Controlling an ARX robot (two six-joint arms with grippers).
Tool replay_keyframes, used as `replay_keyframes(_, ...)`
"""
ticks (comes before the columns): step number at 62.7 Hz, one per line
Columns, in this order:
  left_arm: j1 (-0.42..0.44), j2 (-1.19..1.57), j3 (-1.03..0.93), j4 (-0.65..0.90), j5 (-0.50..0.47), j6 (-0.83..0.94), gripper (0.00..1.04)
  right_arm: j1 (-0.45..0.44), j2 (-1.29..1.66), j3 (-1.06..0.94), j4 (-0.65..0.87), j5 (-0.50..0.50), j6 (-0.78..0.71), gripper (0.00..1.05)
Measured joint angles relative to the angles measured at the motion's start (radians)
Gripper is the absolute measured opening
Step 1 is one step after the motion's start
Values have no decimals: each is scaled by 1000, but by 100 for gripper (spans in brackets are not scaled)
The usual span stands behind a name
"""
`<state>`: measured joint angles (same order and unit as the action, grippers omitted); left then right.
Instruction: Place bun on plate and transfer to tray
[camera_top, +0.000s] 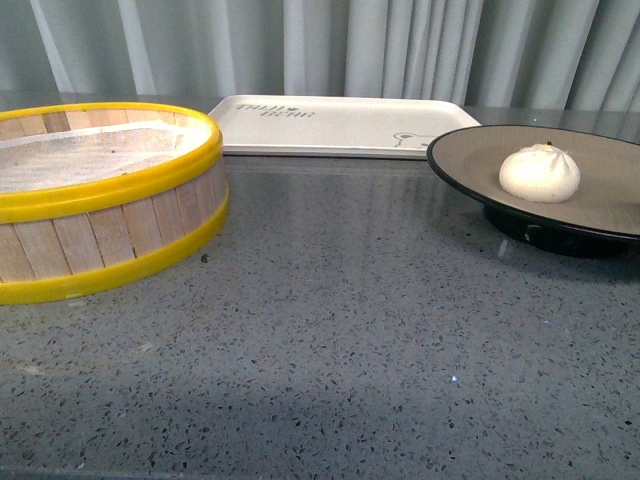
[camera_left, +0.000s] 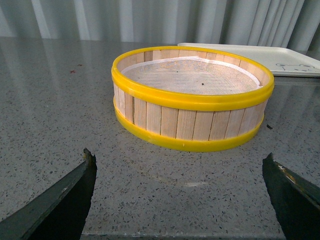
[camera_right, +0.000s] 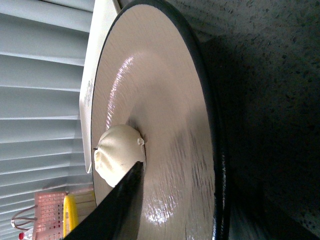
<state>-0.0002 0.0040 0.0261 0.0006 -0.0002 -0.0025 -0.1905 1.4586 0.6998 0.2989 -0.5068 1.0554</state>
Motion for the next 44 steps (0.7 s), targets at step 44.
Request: replay_keyframes(44,0,0,0,0,0,0,98,-9,-37,-9,233,-25,101,3)
